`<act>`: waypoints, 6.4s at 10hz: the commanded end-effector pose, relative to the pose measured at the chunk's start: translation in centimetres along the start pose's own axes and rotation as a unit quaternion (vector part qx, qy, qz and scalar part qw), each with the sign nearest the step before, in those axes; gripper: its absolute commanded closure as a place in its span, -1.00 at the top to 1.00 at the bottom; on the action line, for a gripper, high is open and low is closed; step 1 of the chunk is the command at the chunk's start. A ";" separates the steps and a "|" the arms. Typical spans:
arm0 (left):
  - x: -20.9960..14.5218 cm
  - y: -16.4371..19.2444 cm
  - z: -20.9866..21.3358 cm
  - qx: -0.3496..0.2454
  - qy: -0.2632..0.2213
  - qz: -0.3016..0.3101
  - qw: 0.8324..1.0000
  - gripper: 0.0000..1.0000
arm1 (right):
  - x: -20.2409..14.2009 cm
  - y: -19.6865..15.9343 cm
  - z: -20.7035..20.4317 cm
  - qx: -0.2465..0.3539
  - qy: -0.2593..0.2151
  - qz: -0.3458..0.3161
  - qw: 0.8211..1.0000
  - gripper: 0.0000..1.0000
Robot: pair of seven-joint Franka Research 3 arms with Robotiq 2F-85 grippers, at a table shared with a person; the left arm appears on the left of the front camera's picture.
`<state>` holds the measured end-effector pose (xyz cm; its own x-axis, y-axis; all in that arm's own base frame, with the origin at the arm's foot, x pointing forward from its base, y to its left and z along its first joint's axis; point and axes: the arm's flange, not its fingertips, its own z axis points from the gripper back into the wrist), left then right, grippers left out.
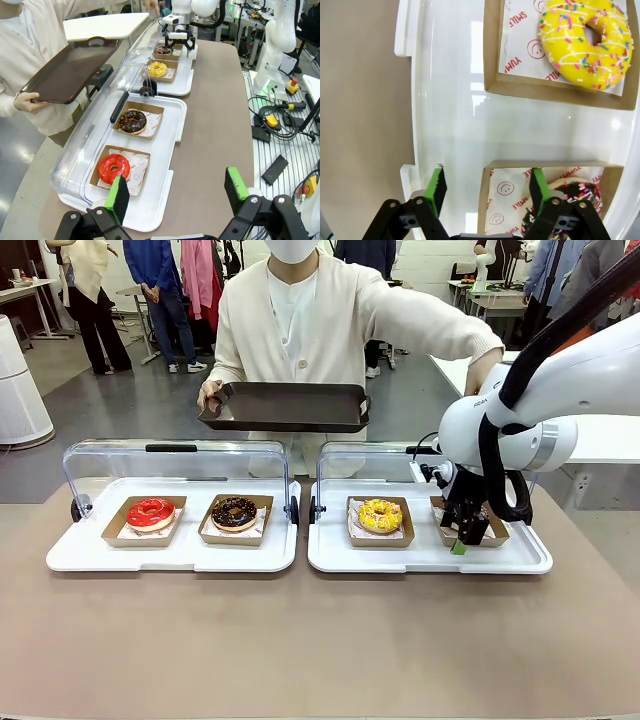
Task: Provide the desired donut to the person.
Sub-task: Pick up and lift the Paper togo box containing the Donut pointed at by the person, then place the picked Paper togo box onto the Handle tray extended by the person.
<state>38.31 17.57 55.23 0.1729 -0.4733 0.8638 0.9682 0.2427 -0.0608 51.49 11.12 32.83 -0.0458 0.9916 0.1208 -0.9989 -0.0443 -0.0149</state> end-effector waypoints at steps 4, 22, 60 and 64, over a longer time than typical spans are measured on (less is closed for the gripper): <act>0.0 -0.1 0.1 -0.002 -0.001 -0.005 1.000 1.00 | -0.6 0.2 -0.4 0.003 0.010 0.008 1.000 -1.00; 0.0 -0.1 0.1 -0.002 -0.001 -0.005 1.000 1.00 | 7.8 13.5 24.9 -0.096 0.048 -0.116 0.987 -1.00; 0.0 -0.1 0.1 -0.002 -0.001 -0.005 1.000 1.00 | 26.3 -3.3 23.4 -0.093 0.024 -0.089 0.991 -0.97; 0.0 -0.1 0.1 -0.002 -0.001 -0.005 1.000 1.00 | 25.6 -3.7 22.6 -0.072 0.009 -0.092 0.993 -0.97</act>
<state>38.33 17.56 55.23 0.1735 -0.4741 0.8632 0.9683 0.2421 -0.0616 53.78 34.25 58.77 0.1227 0.9878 0.0956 -0.9756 0.1377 -0.1710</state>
